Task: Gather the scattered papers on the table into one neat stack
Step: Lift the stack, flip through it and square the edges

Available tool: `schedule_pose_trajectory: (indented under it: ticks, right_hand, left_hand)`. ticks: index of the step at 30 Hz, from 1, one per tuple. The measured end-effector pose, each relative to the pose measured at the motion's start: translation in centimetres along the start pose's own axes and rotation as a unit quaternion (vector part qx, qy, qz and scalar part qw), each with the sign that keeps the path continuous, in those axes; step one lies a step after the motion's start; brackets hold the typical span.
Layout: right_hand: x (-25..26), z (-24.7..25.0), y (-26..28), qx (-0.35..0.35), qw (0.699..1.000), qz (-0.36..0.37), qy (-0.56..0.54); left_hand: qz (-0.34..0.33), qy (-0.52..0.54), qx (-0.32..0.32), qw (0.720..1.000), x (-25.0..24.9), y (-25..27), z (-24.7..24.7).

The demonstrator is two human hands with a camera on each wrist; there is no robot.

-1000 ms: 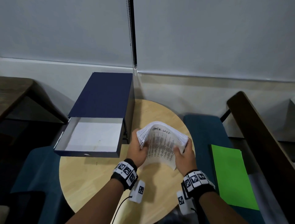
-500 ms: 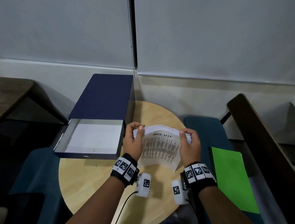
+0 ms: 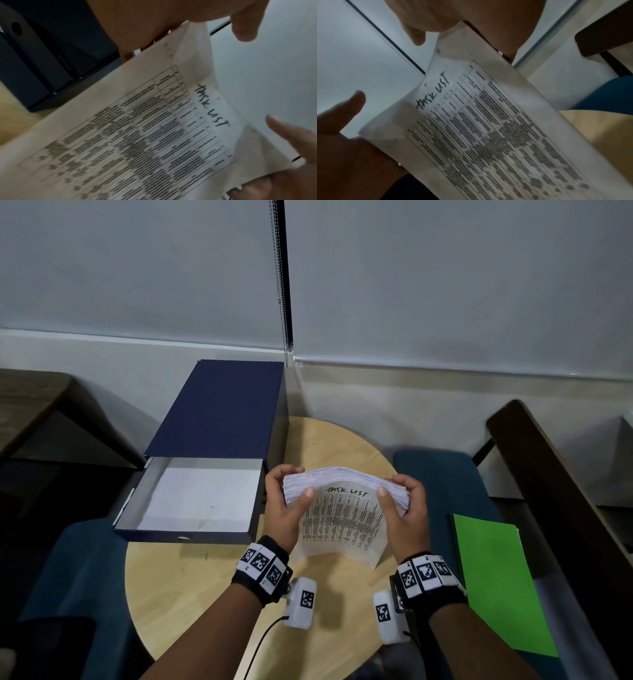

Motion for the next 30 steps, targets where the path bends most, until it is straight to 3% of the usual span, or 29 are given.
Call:
schedule_pose_trajectory:
  ticks: [2,7,11,17,22,25,30]
  right_hand:
    - [-1.3,0.2,0.7,0.029,0.999,-0.012,0.013]
    - [-4.7,0.1,1.5,0.055,0.991,-0.097,0.078]
    - [-4.6,-0.3,1.5,0.035,0.988,-0.102,0.108]
    - [-1.9,0.3,0.4,-0.008,0.988,-0.048,0.148]
    - [1.2,2.1,-2.1,-0.02,0.999,-0.024,0.023]
    - [2.9,3.2,-3.5,0.01,1.0,-0.001,-0.022]
    - [1.9,4.3,-4.0,0.065,0.991,-0.033,-0.111]
  left_hand:
    - [0.038,0.008,0.033,0.999,1.6,0.6,0.4]
    - [0.151,-0.137,0.043,0.978,5.7,1.5,1.4]
    - [0.155,-0.181,0.033,0.971,5.0,1.2,0.9]
    - [0.18,-0.13,0.05,0.974,5.8,1.1,1.7]
    - [0.194,-0.086,0.089,0.973,5.8,1.1,1.3]
    - [0.186,-0.067,0.074,0.978,5.2,0.2,0.9]
    - [0.201,-0.037,0.086,0.975,4.8,-0.7,0.1]
Point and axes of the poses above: each hand's wrist, its own y-axis away from the middle knuckle, its own z-axis out of the back of the hand, x = y × z, the point moved 4 cm from there along -y, towards the middle knuckle, and after that the axes turned 14 degrees about x, right-handed, at the moved point
